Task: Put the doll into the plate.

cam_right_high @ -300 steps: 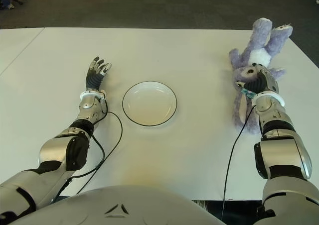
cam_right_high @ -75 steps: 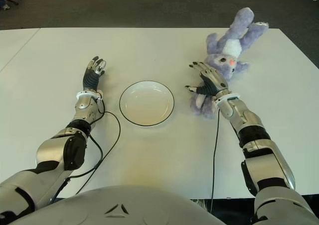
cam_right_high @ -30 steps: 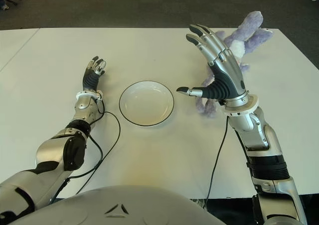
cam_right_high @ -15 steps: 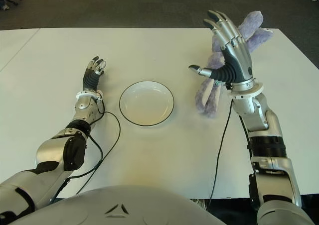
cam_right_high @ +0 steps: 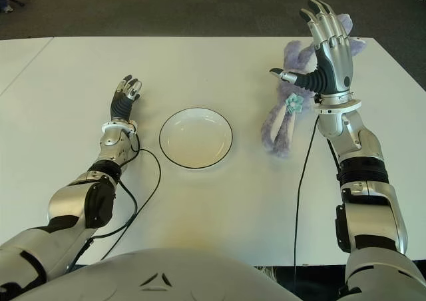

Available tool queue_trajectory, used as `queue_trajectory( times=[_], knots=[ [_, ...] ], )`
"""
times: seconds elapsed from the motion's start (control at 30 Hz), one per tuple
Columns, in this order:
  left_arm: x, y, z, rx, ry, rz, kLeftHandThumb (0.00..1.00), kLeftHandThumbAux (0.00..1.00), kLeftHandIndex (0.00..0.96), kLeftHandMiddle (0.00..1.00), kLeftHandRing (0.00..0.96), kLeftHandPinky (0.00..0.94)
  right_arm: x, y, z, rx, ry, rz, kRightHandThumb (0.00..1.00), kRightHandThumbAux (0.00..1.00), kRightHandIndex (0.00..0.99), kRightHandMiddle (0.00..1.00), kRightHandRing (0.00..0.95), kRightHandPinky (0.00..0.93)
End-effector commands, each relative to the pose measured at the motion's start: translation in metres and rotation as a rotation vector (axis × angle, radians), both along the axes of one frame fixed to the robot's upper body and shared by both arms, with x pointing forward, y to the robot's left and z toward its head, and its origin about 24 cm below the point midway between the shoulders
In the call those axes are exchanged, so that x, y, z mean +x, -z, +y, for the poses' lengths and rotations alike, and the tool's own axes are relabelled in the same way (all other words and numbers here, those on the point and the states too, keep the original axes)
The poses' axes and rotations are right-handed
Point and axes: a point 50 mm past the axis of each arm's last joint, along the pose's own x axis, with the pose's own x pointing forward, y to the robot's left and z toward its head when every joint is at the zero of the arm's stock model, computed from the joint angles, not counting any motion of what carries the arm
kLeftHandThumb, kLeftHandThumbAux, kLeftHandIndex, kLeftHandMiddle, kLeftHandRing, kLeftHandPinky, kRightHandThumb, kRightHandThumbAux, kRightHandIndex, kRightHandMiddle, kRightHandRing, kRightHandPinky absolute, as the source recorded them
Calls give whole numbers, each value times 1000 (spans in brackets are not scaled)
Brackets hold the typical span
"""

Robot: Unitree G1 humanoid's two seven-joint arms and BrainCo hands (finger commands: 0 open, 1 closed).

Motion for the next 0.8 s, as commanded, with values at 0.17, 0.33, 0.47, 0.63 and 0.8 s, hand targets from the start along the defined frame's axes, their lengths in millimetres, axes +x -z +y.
queue_trajectory(
  times=[0.17, 0.33, 0.47, 0.63, 0.8],
  knots=[
    [-72, 84, -8, -63, -20, 411, 0, 498, 114, 139, 123, 98, 14, 22, -18, -37, 123, 113, 198, 480, 75, 21, 2, 29],
    [-72, 85, -7, -62, -18, 414, 0, 497, 110, 135, 121, 93, 19, 26, -27, -50, 183, 161, 189, 491, 70, 13, 0, 29],
    [-72, 84, -7, -58, -18, 412, 0, 492, 114, 137, 124, 106, 23, 29, -33, -54, 229, 205, 180, 511, 65, 2, 0, 34],
    [-72, 84, -7, -50, -15, 407, 0, 481, 115, 140, 128, 99, 27, 37, -39, -46, 301, 292, 188, 536, 64, 0, 1, 51],
    [-72, 84, -8, -53, -16, 404, 0, 480, 115, 139, 124, 95, 27, 53, -45, -18, 364, 385, 198, 541, 72, 6, 15, 68]
  ],
)
